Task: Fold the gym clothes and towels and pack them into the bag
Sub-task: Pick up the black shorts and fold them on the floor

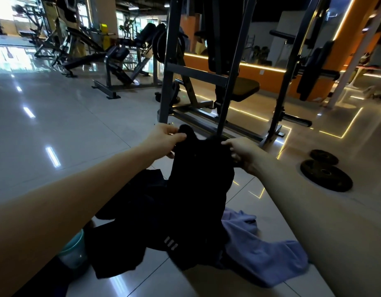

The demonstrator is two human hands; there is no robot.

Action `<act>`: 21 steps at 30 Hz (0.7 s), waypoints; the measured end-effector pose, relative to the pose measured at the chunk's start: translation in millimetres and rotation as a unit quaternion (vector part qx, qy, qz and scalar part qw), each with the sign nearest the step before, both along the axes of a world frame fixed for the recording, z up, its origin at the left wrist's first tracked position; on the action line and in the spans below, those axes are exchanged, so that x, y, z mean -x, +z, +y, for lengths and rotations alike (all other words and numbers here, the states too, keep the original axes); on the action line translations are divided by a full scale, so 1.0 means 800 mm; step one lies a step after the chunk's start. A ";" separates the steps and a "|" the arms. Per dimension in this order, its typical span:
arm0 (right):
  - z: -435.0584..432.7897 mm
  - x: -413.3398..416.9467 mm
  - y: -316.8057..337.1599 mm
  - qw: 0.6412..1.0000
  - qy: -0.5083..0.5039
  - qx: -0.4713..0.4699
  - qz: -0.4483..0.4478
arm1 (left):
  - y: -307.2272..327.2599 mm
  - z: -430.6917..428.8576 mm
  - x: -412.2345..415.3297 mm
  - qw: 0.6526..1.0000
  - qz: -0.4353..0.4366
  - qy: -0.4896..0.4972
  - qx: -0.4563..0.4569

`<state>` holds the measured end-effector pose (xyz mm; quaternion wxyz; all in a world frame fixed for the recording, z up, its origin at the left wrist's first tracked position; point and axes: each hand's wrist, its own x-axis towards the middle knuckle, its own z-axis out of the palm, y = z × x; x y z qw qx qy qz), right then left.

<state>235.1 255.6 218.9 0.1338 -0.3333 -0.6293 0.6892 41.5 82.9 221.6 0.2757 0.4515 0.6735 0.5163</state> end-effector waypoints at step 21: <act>-0.037 0.033 -0.001 0.938 0.107 -0.318 -0.089 | 0.028 -0.033 0.042 0.879 0.448 0.161 0.033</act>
